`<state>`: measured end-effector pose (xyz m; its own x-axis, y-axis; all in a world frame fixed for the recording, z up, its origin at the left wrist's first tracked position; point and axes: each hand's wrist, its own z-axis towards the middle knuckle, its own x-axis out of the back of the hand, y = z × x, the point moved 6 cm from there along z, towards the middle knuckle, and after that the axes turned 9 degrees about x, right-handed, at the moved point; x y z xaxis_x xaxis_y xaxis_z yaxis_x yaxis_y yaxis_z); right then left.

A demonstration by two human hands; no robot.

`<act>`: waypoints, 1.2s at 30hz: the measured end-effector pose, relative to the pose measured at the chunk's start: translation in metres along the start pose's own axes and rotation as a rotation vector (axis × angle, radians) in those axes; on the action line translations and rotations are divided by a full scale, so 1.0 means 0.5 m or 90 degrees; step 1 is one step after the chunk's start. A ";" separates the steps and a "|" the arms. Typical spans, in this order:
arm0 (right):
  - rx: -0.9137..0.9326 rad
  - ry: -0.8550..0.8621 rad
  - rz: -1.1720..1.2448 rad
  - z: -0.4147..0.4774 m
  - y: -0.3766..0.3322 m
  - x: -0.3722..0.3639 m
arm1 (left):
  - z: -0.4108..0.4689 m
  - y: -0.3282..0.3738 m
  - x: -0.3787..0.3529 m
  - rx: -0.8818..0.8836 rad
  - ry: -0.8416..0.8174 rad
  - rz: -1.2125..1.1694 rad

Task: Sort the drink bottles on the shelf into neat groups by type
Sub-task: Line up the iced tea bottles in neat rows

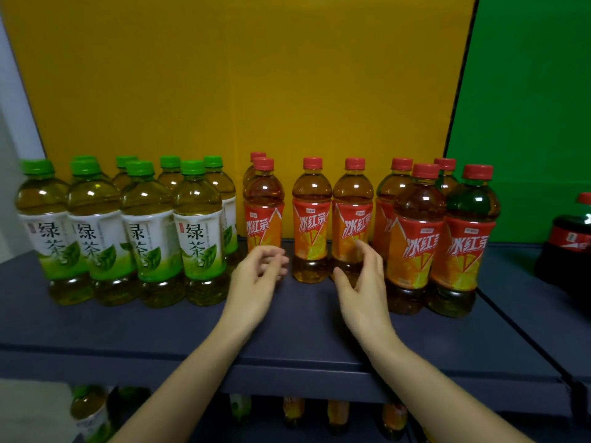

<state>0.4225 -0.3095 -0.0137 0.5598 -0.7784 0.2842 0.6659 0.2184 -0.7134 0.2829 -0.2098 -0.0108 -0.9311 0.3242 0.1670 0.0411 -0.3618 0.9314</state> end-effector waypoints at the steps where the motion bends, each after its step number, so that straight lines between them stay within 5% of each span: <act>1: 0.025 0.000 0.026 -0.003 -0.020 -0.005 | -0.006 0.001 0.021 -0.022 0.044 -0.014; 5: 0.066 -0.103 0.067 0.027 -0.068 -0.086 | -0.009 -0.004 0.066 -0.056 0.134 0.026; 10: 0.058 -0.138 0.030 0.065 -0.067 -0.199 | 0.006 -0.027 0.058 -0.001 0.126 0.089; 16: -0.033 -0.125 0.052 0.092 -0.039 -0.247 | 0.019 -0.040 0.051 0.055 0.091 -0.005; 25: 0.017 -0.165 0.077 0.049 -0.053 -0.177 | 0.073 -0.093 0.037 0.198 0.059 -0.190; 36: 0.023 -0.181 0.122 -0.004 -0.063 -0.010 | 0.240 -0.076 -0.010 0.172 0.136 0.144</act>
<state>0.3975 -0.3136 0.0058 0.7877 -0.5275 0.3184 0.5500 0.3691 -0.7492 0.3295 -0.0927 -0.0080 -0.9406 0.0642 0.3333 0.3210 -0.1514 0.9349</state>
